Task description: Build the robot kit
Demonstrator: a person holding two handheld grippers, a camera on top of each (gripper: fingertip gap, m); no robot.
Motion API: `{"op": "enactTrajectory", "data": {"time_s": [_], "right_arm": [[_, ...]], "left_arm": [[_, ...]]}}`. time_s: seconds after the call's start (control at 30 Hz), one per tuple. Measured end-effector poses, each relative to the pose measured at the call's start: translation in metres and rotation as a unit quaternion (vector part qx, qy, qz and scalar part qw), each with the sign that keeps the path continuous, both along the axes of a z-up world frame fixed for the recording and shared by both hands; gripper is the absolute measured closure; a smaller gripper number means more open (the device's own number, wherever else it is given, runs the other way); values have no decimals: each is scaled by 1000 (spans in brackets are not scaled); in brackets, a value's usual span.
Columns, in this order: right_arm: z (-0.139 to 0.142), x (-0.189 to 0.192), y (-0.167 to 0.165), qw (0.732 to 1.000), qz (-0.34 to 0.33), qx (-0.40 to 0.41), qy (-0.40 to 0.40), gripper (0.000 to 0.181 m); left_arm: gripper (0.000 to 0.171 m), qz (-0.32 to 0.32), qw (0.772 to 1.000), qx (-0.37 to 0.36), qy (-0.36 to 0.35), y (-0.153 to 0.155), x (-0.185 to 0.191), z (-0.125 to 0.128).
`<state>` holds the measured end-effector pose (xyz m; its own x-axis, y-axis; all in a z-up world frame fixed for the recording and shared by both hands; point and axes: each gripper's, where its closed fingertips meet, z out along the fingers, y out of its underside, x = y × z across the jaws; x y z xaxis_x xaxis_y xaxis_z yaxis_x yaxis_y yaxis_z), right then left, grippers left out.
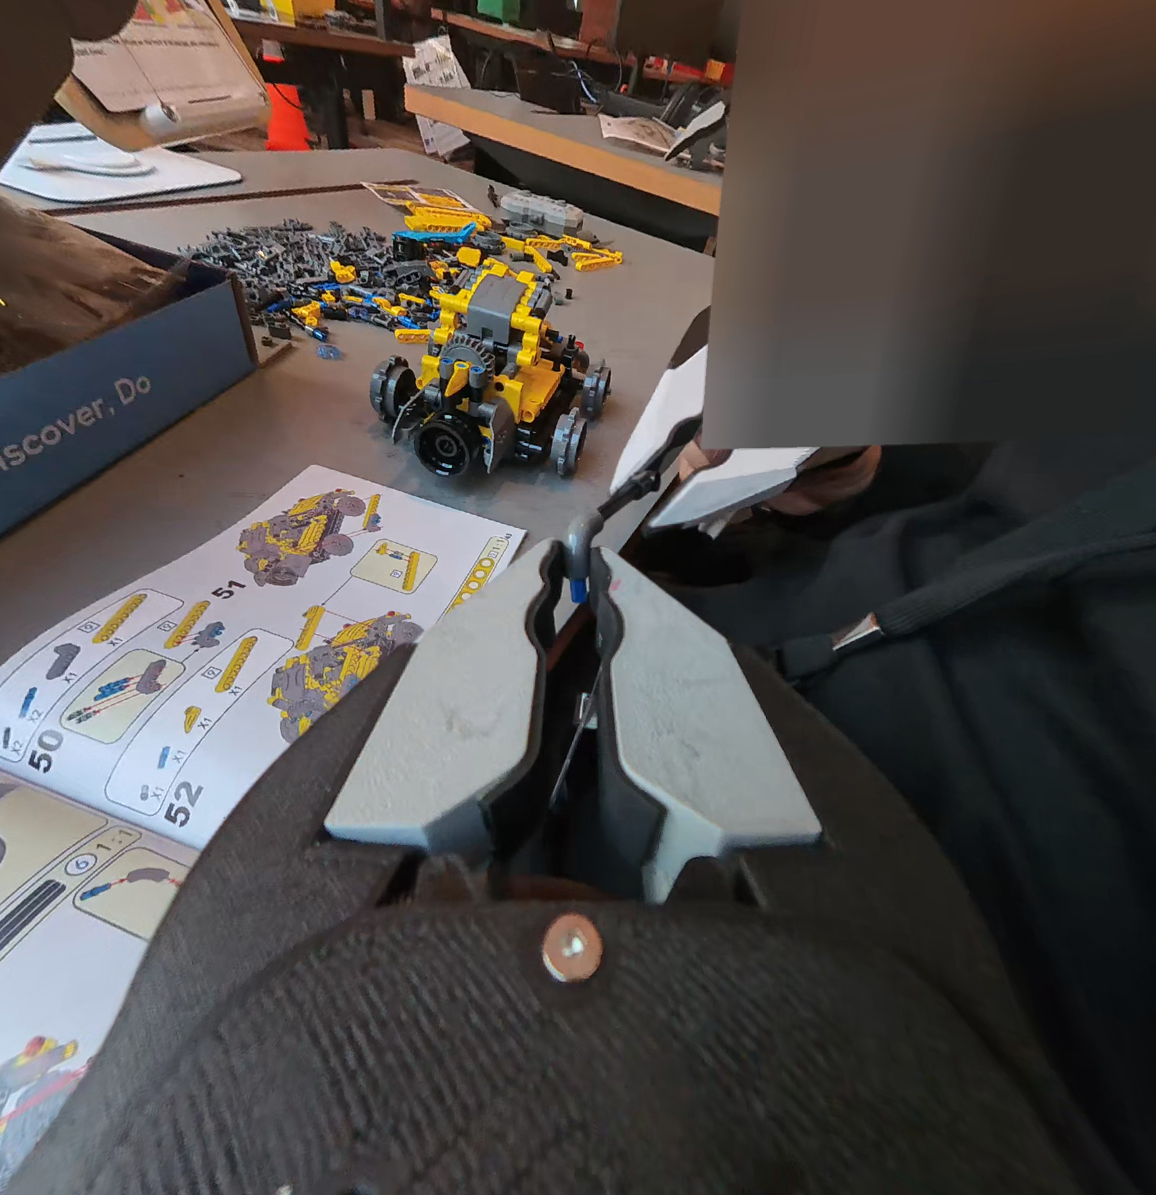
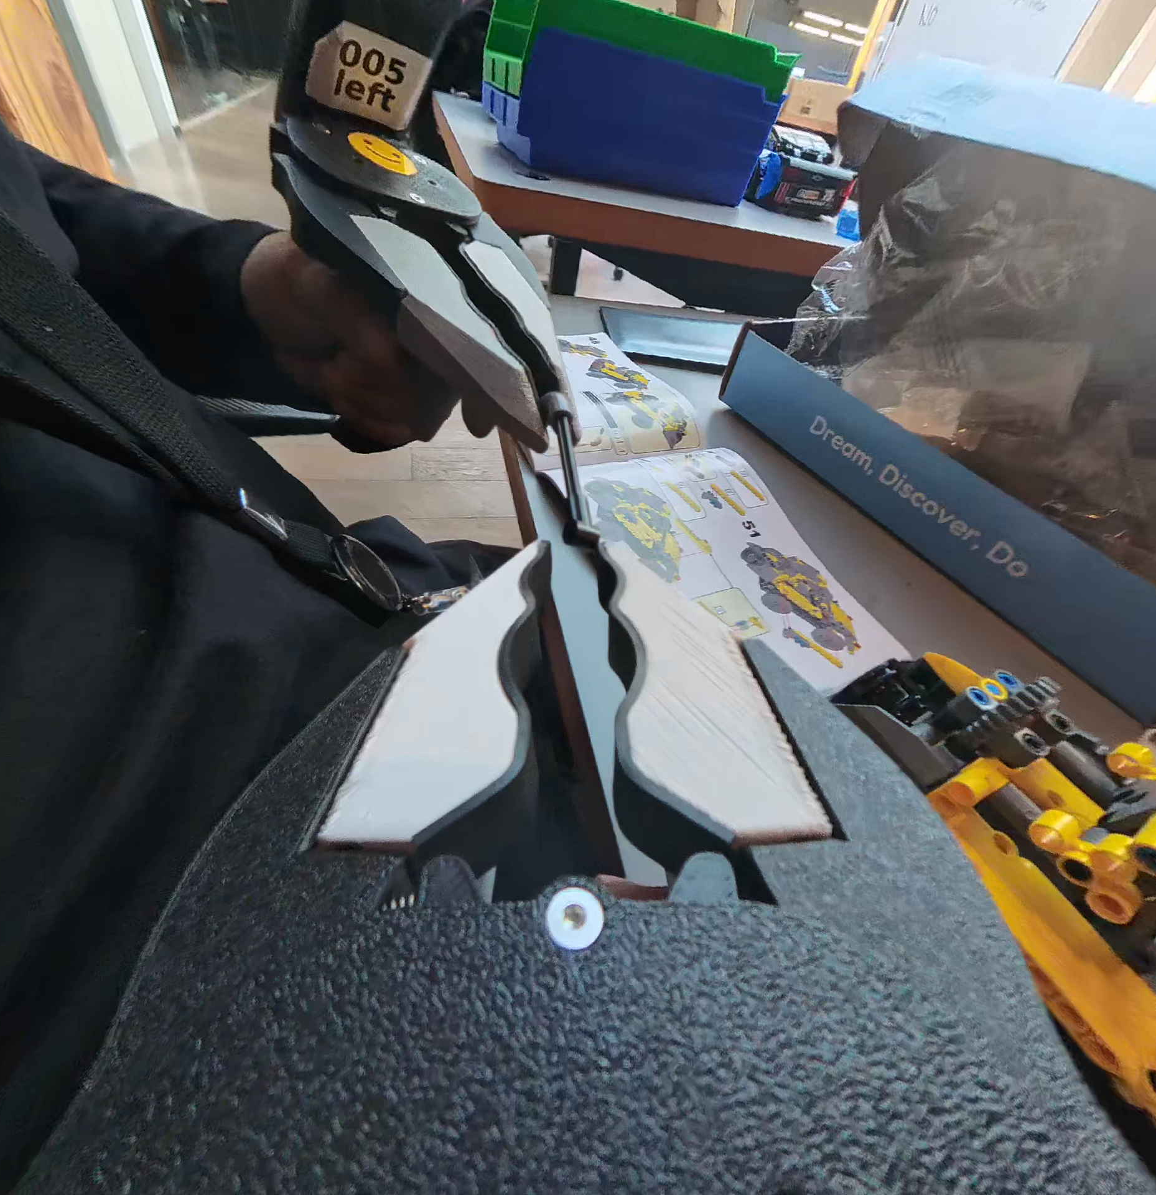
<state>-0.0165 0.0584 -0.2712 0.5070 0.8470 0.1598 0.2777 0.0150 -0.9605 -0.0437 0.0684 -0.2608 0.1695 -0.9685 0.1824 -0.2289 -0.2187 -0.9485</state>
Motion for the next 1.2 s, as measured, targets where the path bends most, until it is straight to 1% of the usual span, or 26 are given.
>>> {"op": "enactTrajectory", "data": {"time_s": [0.1,0.17,0.3,0.37,0.4,0.47,0.53,0.57,0.63,0.77,0.9,1.07,1.2], "right_arm": [[1,1,3,999,-14,24,-26,170],[-3,1,3,997,-21,48,-57,172],[-11,1,3,985,-32,105,-130,173],[-16,0,2,982,-28,109,-153,174],[-19,-1,1,982,-24,100,-157,174],[-22,-4,-3,990,-2,53,-132,175],[-21,-6,-7,996,25,-14,-79,173],[-19,-6,-8,997,36,-41,-57,175],[-15,-6,-11,995,57,-81,-23,174],[-12,-9,-15,986,93,-140,14,174],[-7,-9,-19,968,122,-207,72,174],[1,-12,-23,937,151,-284,135,174],[11,-14,-29,907,179,-336,182,175]], "left_arm": [[167,-2,1000,-7,17,-2,1,-4],[167,-3,999,-25,24,-2,1,-7],[167,-8,995,-93,36,-2,1,-13],[167,-11,991,-131,39,-3,0,-16],[167,-15,990,-137,37,-4,0,-16],[167,-28,993,-108,32,-6,0,-13],[166,-44,997,-50,46,-9,0,-10],[166,-51,997,-14,53,-10,-1,-10],[165,-70,995,47,62,-12,-2,-9],[164,-106,987,102,63,-15,-4,-7],[164,-116,984,116,66,-15,-4,-5],[164,-132,980,144,38,-19,-6,4],[164,-147,967,207,16,-26,-8,16]]}}
